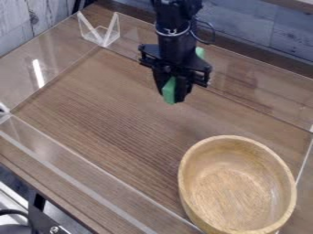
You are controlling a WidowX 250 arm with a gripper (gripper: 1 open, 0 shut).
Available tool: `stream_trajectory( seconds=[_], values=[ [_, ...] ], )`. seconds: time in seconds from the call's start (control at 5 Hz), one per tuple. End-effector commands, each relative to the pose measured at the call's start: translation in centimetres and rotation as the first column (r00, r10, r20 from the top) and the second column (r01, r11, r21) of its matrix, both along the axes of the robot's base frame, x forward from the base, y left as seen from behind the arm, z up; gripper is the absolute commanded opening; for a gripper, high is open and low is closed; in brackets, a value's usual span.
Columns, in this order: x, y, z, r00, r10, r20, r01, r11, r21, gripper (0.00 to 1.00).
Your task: Put green stick into wooden bowl
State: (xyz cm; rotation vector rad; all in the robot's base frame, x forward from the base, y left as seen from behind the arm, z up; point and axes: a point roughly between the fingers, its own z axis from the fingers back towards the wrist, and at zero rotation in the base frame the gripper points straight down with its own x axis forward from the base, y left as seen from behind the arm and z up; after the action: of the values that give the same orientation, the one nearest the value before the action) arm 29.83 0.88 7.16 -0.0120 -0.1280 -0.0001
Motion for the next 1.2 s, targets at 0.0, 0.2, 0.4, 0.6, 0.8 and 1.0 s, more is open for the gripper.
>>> stream_trajectory(
  seconds=[0.0,0.2,0.4,0.6,0.8,1.0],
  values=[
    [-0.4,-0.1,1.7,0.999,-0.014,0.050,0.013,1.000,0.006,0.00],
    [0.2,0.0,1.7,0.998,-0.006,0.059,0.006,1.000,0.007,0.00],
    [0.7,-0.1,1.6,0.998,-0.002,0.067,0.002,1.000,0.007,0.00],
    [-0.1,-0.5,1.8,0.998,-0.021,0.066,0.021,1.000,0.008,0.00],
    [-0.7,-0.5,2.1,0.997,-0.031,0.065,0.031,0.999,0.009,0.00],
    [0.4,-0.1,1.7,0.997,-0.016,0.076,0.015,1.000,0.013,0.00]
  ],
)
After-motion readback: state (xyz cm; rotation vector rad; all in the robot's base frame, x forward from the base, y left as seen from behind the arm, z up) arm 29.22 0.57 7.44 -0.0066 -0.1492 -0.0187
